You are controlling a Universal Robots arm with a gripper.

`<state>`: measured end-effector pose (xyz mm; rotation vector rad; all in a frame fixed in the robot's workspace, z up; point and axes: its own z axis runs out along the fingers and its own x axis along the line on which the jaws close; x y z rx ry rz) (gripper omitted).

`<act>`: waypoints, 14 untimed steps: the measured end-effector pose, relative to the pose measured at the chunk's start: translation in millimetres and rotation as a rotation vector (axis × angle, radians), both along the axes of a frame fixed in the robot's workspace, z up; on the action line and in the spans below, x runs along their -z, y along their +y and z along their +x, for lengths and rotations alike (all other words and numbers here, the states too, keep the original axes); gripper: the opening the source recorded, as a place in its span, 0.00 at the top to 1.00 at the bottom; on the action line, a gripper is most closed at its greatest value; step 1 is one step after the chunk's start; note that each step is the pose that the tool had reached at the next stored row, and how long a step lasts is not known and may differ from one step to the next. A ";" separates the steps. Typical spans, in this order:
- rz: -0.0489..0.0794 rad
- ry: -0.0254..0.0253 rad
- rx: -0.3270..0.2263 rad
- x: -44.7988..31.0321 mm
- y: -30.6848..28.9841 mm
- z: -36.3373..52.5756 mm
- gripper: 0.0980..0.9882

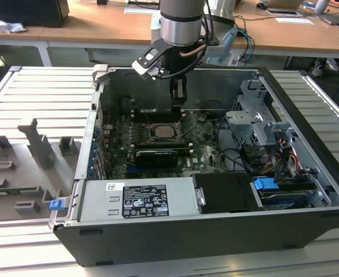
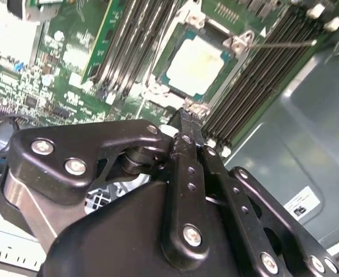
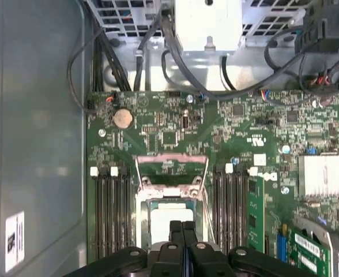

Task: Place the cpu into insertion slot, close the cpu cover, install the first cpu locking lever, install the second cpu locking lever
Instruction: 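Close the cpu cover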

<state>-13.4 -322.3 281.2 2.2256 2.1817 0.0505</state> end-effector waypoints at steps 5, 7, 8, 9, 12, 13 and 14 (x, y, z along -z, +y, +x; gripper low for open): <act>0.000 0.0060 -0.016 2.2 0.0 10.3 0.99; -0.003 0.0070 -0.021 5.1 0.0 14.9 0.99; -0.003 0.0070 -0.025 5.9 0.0 15.8 0.99; -0.003 0.0069 -0.039 6.8 0.0 17.1 0.99; -0.003 0.0086 -0.051 8.4 1.4 23.8 0.99; -0.003 0.0089 -0.051 8.8 2.1 26.1 0.99; -0.003 0.0093 -0.051 9.1 2.8 28.2 0.99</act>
